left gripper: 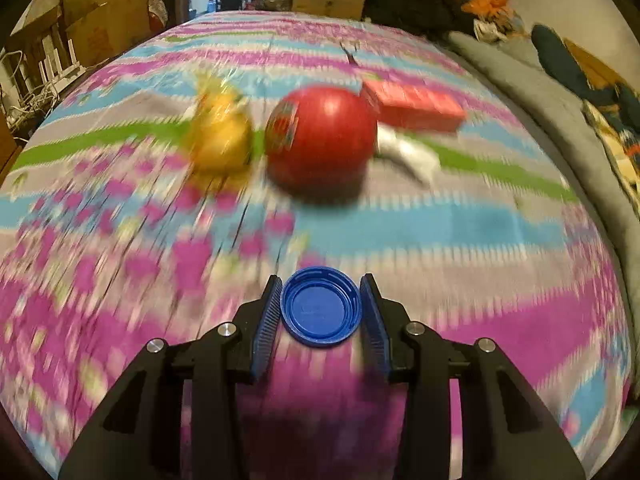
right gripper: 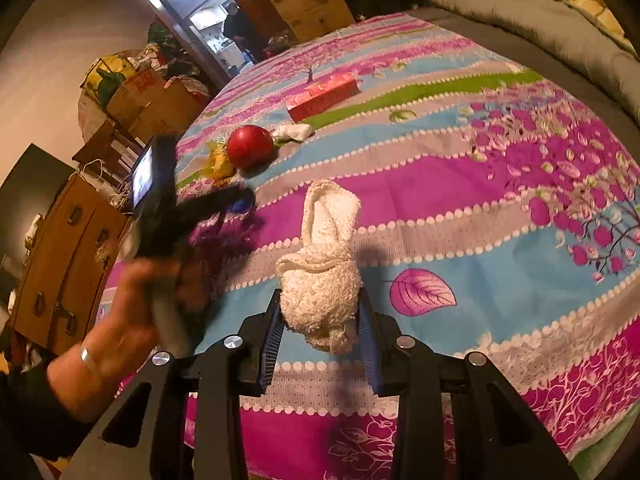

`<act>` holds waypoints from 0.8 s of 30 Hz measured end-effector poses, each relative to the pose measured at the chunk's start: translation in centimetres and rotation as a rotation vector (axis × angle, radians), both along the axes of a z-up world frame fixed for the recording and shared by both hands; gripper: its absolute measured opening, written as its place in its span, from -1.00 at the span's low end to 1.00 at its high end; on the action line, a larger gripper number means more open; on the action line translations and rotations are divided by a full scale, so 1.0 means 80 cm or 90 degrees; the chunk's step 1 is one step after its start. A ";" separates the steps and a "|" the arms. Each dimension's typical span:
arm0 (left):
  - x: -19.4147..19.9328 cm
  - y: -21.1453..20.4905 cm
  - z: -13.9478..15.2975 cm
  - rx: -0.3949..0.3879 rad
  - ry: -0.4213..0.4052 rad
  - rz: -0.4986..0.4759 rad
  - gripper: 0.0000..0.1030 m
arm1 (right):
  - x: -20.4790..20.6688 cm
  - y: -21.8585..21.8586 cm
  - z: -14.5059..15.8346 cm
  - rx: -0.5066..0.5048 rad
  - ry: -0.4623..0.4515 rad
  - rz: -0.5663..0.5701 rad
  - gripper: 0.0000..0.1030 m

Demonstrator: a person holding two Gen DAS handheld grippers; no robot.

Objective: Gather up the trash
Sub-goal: 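Carry the white cloth and blue cap over the green bin and open both tools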

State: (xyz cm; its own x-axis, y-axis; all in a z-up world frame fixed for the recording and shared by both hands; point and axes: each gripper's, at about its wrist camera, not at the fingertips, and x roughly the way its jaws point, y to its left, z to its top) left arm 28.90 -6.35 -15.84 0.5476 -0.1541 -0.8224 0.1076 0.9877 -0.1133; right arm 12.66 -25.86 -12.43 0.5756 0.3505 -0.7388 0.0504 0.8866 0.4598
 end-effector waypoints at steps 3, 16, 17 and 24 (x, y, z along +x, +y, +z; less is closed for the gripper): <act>-0.056 0.009 0.008 0.028 -0.004 -0.030 -0.25 | -0.003 0.001 0.007 -0.016 -0.004 -0.002 -0.29; -0.166 0.012 0.091 0.018 -0.028 -0.089 -0.25 | -0.058 0.015 0.049 -0.054 -0.024 0.006 -0.30; -0.164 0.003 0.104 0.012 -0.044 -0.100 -0.25 | -0.066 0.007 0.062 -0.063 -0.035 -0.006 -0.30; -0.164 -0.101 0.189 -0.022 -0.139 -0.229 -0.25 | -0.127 -0.078 0.141 -0.119 -0.081 -0.118 -0.30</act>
State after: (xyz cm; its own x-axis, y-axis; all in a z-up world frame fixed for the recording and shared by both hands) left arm 15.74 -14.43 -0.76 0.6143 -0.3926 -0.6844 0.4706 0.8786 -0.0816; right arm 2.52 -32.14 -1.14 0.7097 0.0954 -0.6980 0.1717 0.9375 0.3026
